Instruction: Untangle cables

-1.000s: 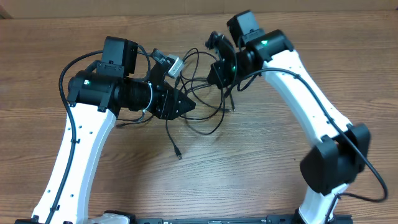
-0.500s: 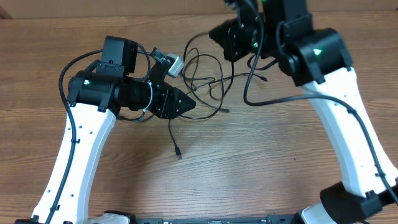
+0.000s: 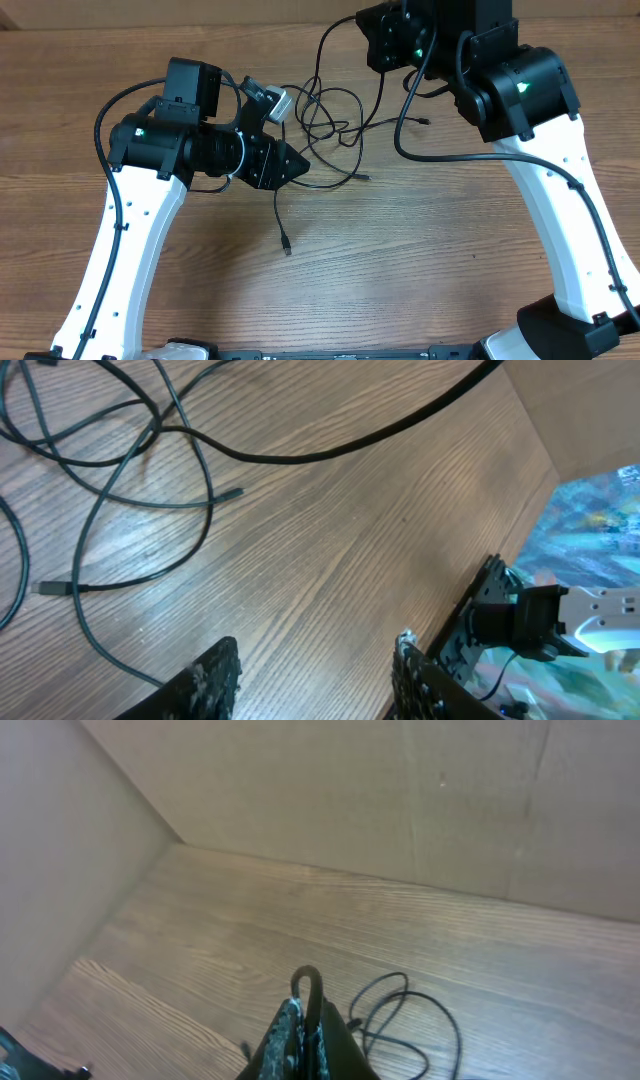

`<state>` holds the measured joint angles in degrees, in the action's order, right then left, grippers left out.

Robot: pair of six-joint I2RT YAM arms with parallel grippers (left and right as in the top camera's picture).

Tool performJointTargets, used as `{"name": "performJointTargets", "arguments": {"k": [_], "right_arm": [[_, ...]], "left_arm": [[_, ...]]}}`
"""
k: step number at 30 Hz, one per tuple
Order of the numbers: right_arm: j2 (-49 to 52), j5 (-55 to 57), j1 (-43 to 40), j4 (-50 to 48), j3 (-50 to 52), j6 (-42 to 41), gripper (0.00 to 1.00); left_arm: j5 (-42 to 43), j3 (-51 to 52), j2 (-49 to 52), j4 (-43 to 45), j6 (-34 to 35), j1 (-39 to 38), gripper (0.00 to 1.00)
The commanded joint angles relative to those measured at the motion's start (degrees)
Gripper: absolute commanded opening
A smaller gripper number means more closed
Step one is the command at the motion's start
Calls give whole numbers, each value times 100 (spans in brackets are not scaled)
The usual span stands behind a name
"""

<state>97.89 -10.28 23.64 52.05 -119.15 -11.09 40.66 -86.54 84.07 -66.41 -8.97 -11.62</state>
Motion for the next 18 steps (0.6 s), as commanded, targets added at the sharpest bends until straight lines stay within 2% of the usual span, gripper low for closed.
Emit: {"name": "performJointTargets", "arguments": {"k": [1, 5, 8, 11, 13, 14, 15, 18], "right_arm": [[-144, 103, -26, -142, -138, -807, 4], [-151, -234, -26, -332, -138, -1740, 4], [-151, -1185, -26, -398, -136, -2120, 4], [-144, -2000, -26, -485, -136, -2105, 4], [-144, -2363, -26, -492, -136, -1674, 4], [-144, -2288, -28, -435, -136, -1115, 4], [-144, -1978, -46, -378, -136, -920, 4], [-140, -101, -188, -98, -127, -857, 4]], "left_arm": [[-107, 31, -13, 63, 17, -2, 49], [-750, 31, -7, 203, 28, -2, 48], [-890, 31, 28, 286, 42, -2, 48], [-879, 31, 111, 278, 48, -2, 48], [-820, 31, 197, 278, 90, -2, 48], [-802, 31, 278, 269, 153, -2, 48], [-802, 31, 313, 256, 168, -2, 48], [-802, 31, 424, 190, 170, -2, 47]]}}
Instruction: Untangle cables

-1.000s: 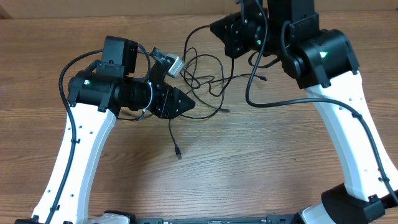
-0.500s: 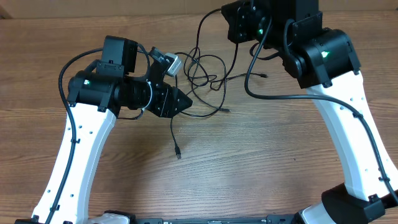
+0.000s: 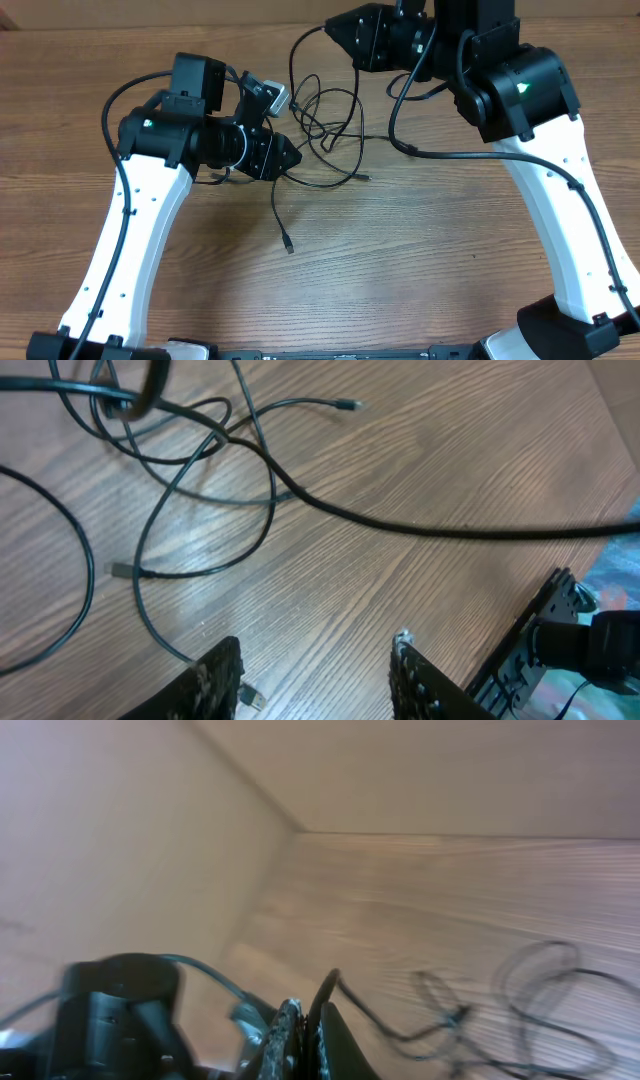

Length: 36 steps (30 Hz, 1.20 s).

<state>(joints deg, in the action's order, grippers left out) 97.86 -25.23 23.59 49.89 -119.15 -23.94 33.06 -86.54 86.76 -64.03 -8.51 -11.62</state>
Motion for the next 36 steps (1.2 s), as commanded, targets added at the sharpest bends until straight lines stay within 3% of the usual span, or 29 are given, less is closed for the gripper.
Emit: {"name": "performJointTargets", "arguments": {"k": [1, 3, 7, 10, 14, 24, 28, 36], "right_arm": [[-129, 1784, -254, 190, -120, 407, 4], [-98, 1766, -415, 385, -118, 192, 4], [-37, -433, -535, 765, -114, 232, 4], [-33, -1873, -505, 1141, -114, 721, 4], [-33, -2817, -369, 1786, -114, 1379, 4], [-35, -3038, 46, 3823, -114, 4009, 4], [-35, -3012, -109, 3569, -114, 3982, 4], [-35, -2175, -894, 1840, -114, 2664, 4]], "left_arm": [[-39, 31, 175, -70, 125, -2, 47], [-42, 31, 203, -92, 122, -2, 47], [46, 31, 208, 46, 127, -2, 47], [262, 31, 208, 96, 125, -2, 47], [275, 31, 208, 85, 125, -2, 47], [273, 31, 208, 83, 125, -2, 47], [275, 31, 208, 81, 127, -2, 47], [273, 31, 208, 31, 125, -2, 47]]}}
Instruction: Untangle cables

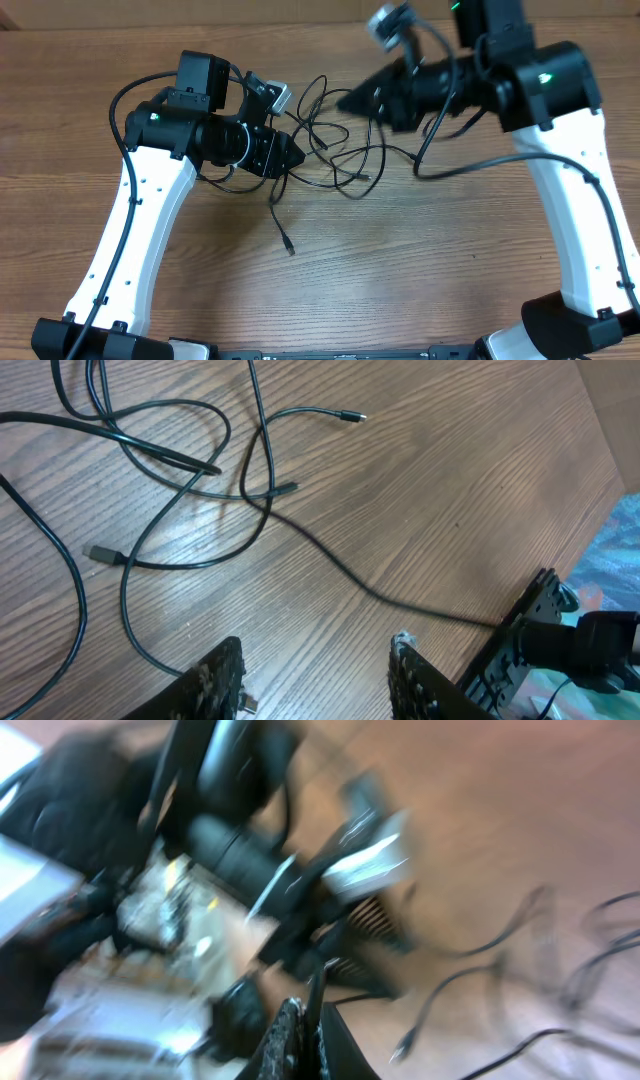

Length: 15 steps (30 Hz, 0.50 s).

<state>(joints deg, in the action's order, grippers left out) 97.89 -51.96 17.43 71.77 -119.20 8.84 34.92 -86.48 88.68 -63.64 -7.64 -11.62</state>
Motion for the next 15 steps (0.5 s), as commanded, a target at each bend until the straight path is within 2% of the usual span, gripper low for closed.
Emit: {"name": "performJointTargets", "arguments": {"k": [1, 8, 15], "right_arm": [[-37, 752, -444, -658, -109, -861, 4], [-37, 883, -1342, -2251, -111, -2566, 4], [-37, 597, -1488, -3226, -120, -3620, 4]], "left_arm": [[85, 24, 15, -20, 37, -2, 47], [55, 24, 15, -37, 35, -2, 47], [59, 24, 15, -13, 35, -2, 47]]}}
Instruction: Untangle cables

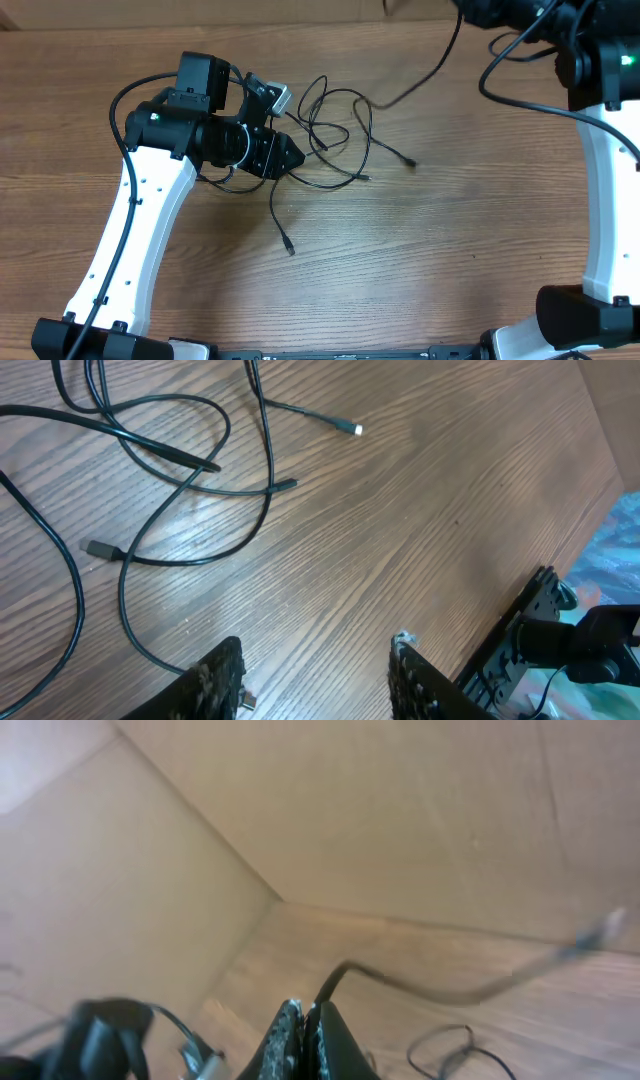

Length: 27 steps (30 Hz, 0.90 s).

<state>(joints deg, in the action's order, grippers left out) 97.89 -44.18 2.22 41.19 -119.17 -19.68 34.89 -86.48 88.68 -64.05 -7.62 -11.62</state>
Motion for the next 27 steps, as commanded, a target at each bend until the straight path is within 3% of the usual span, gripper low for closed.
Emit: {"name": "performJointTargets", "arguments": {"k": [1, 8, 17, 27], "right_arm": [[-37, -372, 46, -306, -122, -866, 4], [-37, -1167, 267, -804, -122, -1554, 4], [-37, -1246, 297, -1029, -122, -1934, 4], [-35, -1189, 439, -1014, -120, -2103, 4]], "left_arm": [[61, 24, 15, 66, 22, -2, 48], [190, 258, 57, 1073, 26, -2, 49], [1934, 1596, 94, 3397, 39, -70, 51], [1816, 1840, 94, 4489, 166, -846, 55]]}}
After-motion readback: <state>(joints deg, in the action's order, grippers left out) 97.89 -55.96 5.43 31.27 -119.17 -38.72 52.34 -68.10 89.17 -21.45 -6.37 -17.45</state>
